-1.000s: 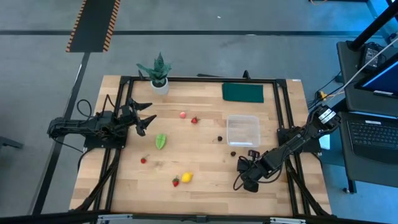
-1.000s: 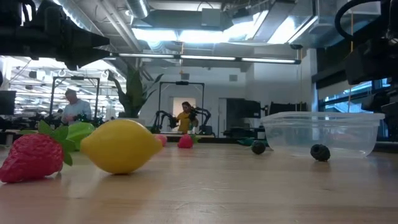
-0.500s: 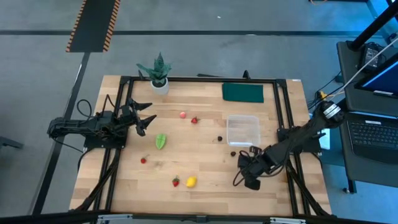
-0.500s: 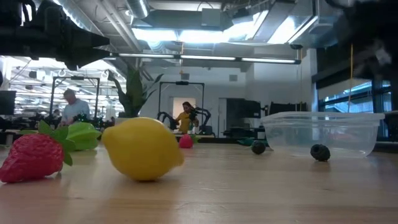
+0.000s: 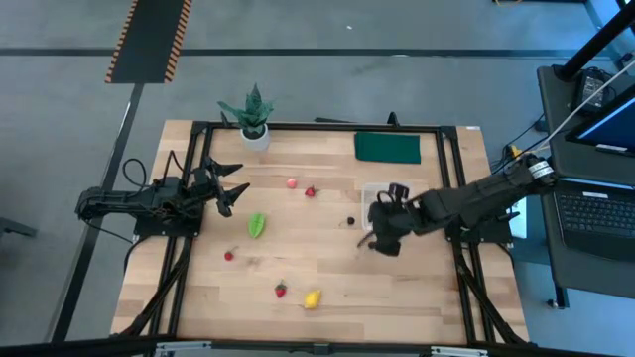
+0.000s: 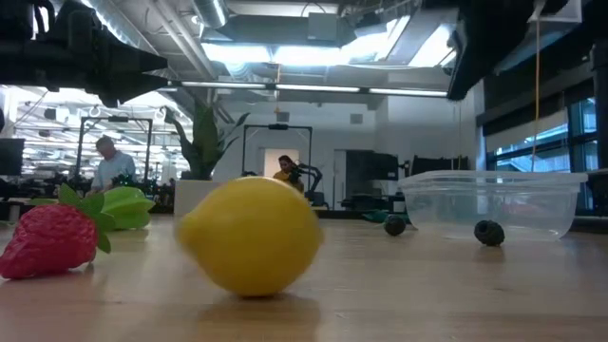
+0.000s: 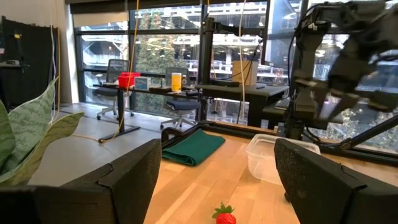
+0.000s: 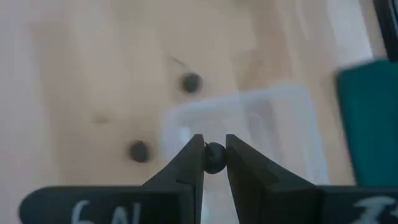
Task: Pick and placing Produce into tupperware
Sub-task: Put the blueberry into the transparent container, then put the blackberry into the transparent container
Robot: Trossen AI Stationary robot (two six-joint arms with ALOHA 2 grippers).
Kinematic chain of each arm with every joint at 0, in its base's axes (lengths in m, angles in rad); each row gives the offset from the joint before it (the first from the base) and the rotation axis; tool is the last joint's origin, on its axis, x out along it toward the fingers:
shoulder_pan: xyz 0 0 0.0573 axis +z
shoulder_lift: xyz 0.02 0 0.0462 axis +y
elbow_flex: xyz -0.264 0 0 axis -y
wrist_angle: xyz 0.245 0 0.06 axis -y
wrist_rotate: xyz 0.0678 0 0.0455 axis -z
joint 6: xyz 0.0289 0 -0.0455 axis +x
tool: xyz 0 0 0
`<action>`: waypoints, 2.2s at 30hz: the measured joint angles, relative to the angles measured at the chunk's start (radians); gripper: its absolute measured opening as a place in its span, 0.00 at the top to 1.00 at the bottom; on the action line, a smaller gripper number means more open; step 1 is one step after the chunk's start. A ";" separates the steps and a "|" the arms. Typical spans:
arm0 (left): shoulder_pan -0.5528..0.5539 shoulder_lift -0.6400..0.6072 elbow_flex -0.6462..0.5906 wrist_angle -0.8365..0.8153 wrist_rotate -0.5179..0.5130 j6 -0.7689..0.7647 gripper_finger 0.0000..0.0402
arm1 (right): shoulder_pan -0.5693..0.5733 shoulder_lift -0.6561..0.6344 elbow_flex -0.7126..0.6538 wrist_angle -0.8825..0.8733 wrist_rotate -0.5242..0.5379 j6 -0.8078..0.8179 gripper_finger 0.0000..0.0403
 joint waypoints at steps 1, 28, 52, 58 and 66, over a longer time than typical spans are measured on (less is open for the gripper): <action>0.000 0.000 0.000 0.000 0.000 0.000 0.24 | -0.024 0.000 -0.021 -0.001 0.000 -0.003 0.85; 0.000 0.000 0.000 0.000 0.000 -0.005 0.24 | -0.286 0.001 -0.426 0.339 -0.288 0.092 0.81; 0.000 0.000 0.000 0.000 0.000 -0.004 0.24 | -0.286 0.001 -0.424 0.370 -0.296 0.064 0.56; 0.000 0.000 0.000 0.000 0.000 -0.004 0.24 | -0.288 0.001 -0.368 0.267 -0.297 0.108 0.40; 0.000 0.000 0.000 0.000 0.000 -0.004 0.24 | -0.275 0.000 -0.034 0.168 -0.314 0.001 0.36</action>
